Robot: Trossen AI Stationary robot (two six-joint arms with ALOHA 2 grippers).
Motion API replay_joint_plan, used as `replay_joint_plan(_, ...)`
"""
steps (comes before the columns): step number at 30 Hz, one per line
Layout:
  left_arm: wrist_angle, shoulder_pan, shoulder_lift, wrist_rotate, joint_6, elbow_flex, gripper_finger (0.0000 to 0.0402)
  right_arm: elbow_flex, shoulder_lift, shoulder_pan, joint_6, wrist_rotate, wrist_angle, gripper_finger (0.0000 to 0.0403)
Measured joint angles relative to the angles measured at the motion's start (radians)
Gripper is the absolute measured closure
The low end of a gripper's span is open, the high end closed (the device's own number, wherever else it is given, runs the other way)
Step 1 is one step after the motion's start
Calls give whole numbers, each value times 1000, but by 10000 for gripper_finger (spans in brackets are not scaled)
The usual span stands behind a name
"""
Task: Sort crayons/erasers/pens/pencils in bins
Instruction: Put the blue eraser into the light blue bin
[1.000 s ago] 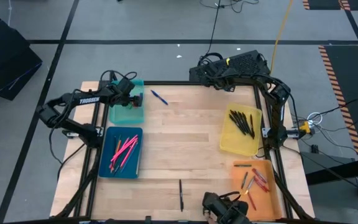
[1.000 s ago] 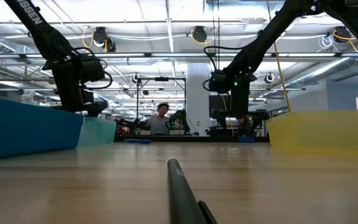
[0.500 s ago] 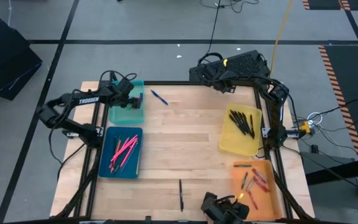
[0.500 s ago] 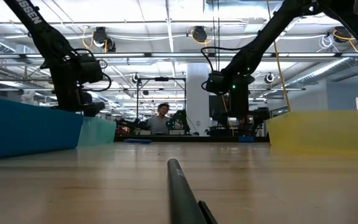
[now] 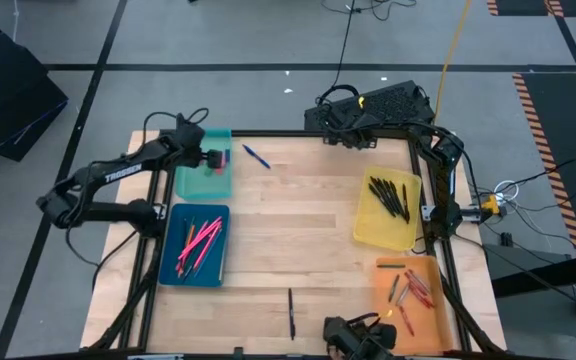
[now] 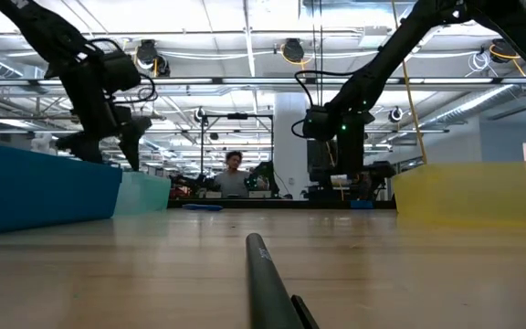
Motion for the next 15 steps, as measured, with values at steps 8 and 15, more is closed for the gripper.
replay_joint_plan(8, 15, 0, -64, -10, 5, 0, 53, 0, -13, 0, -248, -198, 75, 55)
replay_joint_plan(15, -5, 0, -72, 15, 14, 0, 53, 0, -58, 1, 26, -12, -35, 55)
